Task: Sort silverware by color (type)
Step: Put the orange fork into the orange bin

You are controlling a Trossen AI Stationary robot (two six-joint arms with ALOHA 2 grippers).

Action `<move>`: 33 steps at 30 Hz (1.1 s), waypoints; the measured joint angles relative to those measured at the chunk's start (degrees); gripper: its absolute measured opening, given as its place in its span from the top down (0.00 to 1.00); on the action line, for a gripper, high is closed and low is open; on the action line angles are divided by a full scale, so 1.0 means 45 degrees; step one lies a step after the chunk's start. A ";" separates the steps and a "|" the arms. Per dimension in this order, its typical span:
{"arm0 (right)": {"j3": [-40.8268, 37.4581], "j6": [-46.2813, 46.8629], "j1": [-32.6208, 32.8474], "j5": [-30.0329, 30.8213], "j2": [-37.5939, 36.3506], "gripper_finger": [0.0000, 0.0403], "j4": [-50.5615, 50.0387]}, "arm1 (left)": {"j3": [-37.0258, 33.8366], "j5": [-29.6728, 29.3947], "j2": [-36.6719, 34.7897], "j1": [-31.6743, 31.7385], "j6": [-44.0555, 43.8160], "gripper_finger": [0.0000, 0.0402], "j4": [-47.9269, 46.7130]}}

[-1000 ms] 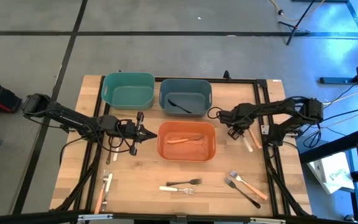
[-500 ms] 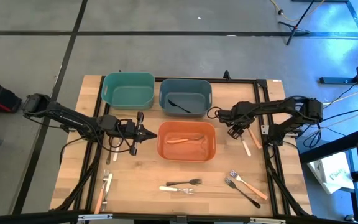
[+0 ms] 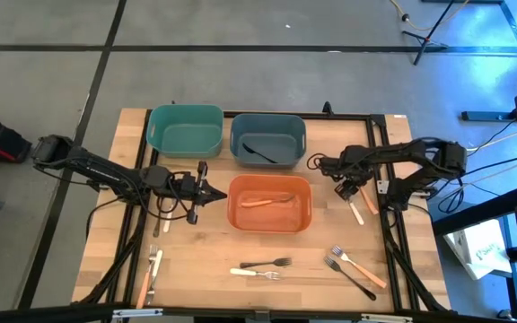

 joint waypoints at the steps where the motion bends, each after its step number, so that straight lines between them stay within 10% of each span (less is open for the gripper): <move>1: -0.0024 -0.0034 -0.0228 0.0009 0.0000 0.52 0.0167 | 0.0001 0.0004 0.0000 0.0000 0.0000 0.98 0.0000; 21: -0.0544 -0.1794 -0.1644 -0.1219 -0.0039 0.97 0.1486 | -0.0003 0.0024 0.0000 -0.0005 0.0005 0.98 -0.0004; 33: -0.0044 -0.2046 -0.1628 -0.0501 -0.0245 0.99 0.1271 | -0.0002 0.0023 0.0000 -0.0002 0.0015 0.98 0.0000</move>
